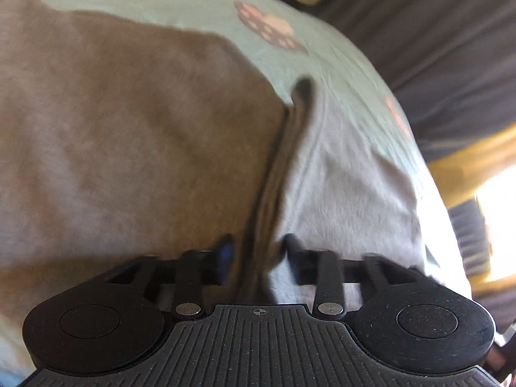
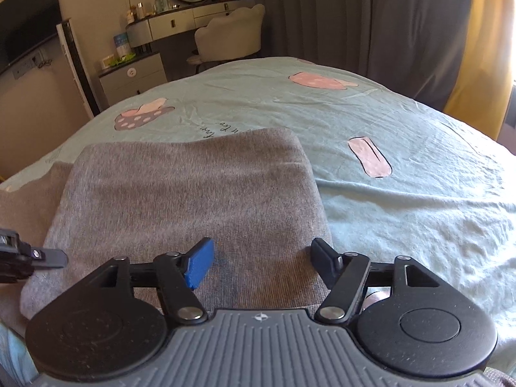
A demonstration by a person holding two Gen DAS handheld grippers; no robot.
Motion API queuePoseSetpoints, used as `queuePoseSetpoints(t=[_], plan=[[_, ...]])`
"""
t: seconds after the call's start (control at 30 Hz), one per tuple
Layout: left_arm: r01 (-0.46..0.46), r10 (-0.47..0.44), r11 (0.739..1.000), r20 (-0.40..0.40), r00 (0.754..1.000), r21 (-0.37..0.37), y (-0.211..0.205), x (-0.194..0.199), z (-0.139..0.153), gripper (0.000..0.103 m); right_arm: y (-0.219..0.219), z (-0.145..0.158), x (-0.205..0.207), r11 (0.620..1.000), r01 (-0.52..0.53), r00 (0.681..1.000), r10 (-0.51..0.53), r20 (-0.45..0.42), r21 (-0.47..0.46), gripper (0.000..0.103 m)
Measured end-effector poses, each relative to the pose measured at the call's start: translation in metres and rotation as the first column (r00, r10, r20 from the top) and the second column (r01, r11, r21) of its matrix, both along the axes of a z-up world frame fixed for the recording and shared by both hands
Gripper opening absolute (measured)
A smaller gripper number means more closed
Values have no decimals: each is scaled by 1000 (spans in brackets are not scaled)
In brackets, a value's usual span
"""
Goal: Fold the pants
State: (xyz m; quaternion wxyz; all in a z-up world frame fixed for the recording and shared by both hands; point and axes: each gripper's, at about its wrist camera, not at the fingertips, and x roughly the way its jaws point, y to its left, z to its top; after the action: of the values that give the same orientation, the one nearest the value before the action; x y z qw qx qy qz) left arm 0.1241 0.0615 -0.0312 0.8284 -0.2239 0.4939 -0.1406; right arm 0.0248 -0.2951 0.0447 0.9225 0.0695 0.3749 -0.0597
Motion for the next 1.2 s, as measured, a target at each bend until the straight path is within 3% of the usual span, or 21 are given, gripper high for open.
queuePoseSetpoints(t=[0.13,0.2,0.27,0.37,0.47,0.53,0.67,0.9,0.97,1.03,1.1,1.13,1.2], plan=[[-146,153,983,55,987,-110,47,-10,29,79,-5,2,-1,999,9,1000,-10,22,40,70],[-241,254,958,71,965,-157,85,-20,42,82,-9,1,-1,998,20,999,-22,26,60,70],[-355,370,922,84,925,-155,127,-33,51,83,-12,0,1,997,27,999,-30,29,76,70],[-511,524,850,97,846,-132,191,-51,56,84,-13,-3,5,996,32,999,-34,27,84,72],[-601,611,789,60,789,-130,242,-62,41,85,-10,-7,7,997,26,999,-28,25,77,76],[-625,632,768,5,775,-139,264,-62,22,84,-8,-8,9,997,23,999,-25,22,73,80],[-632,633,742,-76,770,-221,273,-48,-13,81,-6,-9,9,998,21,1000,-22,21,67,81],[-644,658,714,-51,751,-277,278,-21,-35,77,-10,-9,8,996,33,999,-35,28,84,81],[-654,670,692,-66,739,-305,282,-16,-40,71,-10,-9,8,996,36,999,-38,28,81,81],[-673,685,669,-89,723,-314,286,-21,-44,45,-8,-9,9,997,38,999,-40,27,74,81],[-685,693,648,-117,712,-332,290,-21,-50,36,-8,-9,10,997,35,999,-38,28,71,82],[-683,693,646,-113,712,-342,291,-26,-48,33,-8,-9,9,997,35,999,-38,30,71,82],[-661,683,672,-65,727,-334,287,-31,-41,24,-8,-7,8,996,36,999,-39,36,78,82]])
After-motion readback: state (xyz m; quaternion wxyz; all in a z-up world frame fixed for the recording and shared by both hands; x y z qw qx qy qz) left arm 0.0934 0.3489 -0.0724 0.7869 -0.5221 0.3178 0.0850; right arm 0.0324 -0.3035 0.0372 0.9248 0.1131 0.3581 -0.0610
